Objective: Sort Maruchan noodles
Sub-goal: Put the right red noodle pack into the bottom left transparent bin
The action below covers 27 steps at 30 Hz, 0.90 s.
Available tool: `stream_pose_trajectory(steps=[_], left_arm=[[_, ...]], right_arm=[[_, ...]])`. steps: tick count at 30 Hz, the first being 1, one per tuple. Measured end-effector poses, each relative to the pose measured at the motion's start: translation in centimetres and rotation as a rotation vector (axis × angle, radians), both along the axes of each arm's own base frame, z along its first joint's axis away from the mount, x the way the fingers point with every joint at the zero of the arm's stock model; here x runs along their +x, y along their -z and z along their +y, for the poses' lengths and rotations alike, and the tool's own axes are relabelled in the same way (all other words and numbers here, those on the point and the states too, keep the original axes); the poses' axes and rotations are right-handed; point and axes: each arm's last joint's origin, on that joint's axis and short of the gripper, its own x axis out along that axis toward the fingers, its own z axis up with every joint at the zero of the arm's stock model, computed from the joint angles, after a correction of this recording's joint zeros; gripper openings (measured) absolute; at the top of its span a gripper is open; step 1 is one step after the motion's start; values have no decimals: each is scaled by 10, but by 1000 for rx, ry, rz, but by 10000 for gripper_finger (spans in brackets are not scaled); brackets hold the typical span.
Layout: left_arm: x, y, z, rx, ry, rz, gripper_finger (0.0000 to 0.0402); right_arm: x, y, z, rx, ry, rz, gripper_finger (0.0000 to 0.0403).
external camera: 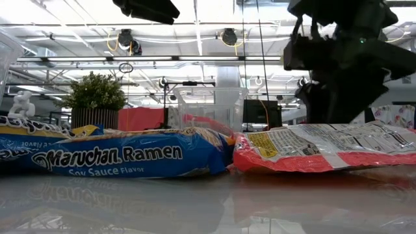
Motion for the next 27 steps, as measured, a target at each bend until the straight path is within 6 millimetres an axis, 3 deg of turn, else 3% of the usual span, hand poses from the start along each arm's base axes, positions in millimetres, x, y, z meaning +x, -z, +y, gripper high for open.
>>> stream_pose_trajectory(steps=[12,27], left_arm=[[0,0,0,53,26,25,280],[2,-4,-1,37,24,-25,280]], right_arm=[[2,3,-8,-49,-61,11,186],[6,0,-13,-61,-83,-34,5]])
